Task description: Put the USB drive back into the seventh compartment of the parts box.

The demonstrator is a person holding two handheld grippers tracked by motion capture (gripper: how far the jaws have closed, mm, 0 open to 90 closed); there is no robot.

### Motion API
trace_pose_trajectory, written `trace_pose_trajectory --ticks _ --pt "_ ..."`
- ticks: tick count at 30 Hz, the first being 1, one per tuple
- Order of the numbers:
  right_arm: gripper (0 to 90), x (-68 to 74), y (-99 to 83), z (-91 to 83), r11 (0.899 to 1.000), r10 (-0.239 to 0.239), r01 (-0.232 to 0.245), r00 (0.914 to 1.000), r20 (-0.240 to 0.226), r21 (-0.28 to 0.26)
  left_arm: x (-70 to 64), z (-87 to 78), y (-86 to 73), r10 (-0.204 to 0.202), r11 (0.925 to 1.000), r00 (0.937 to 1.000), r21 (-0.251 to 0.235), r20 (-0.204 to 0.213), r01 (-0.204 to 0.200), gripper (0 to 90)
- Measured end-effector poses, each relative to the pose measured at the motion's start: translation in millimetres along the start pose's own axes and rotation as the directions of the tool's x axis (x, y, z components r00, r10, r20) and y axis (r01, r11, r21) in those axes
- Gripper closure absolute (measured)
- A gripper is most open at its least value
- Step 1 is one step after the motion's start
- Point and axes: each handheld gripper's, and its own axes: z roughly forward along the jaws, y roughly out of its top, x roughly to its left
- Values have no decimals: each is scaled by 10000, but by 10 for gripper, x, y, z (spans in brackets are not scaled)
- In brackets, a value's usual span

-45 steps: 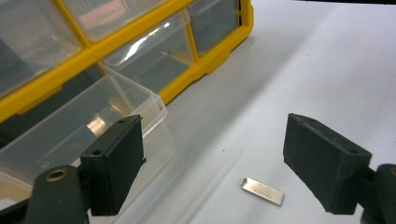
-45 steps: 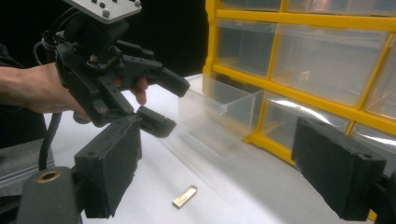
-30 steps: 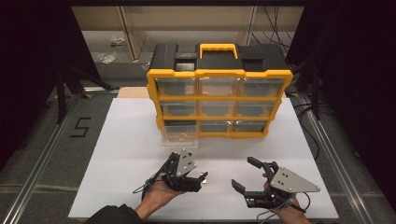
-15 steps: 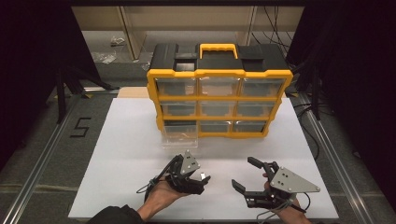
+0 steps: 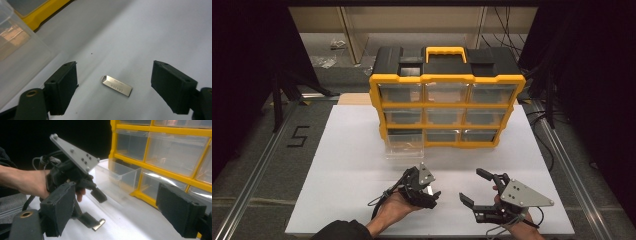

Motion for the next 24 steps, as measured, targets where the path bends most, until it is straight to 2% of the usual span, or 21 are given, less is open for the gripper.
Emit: trace_pose_trajectory --ticks 10,15,19,24 --pt "172 3 2 -1 10000 -9 9 10000 -4 13 -58 129 -18 506 9981 9983 376 -292 -495 283" --pt "173 5 3 -1 10000 -16 16 10000 -22 1 -39 147 -25 483 9977 9979 488 -427 -462 320" --pt "174 5 3 0 10000 -21 21 10000 -27 7 -8 172 -40 319 9968 9981 746 -535 -278 355" --pt "174 8 5 0 10000 -45 45 10000 -51 4 29 169 -50 9 9954 9994 956 -359 25 386"
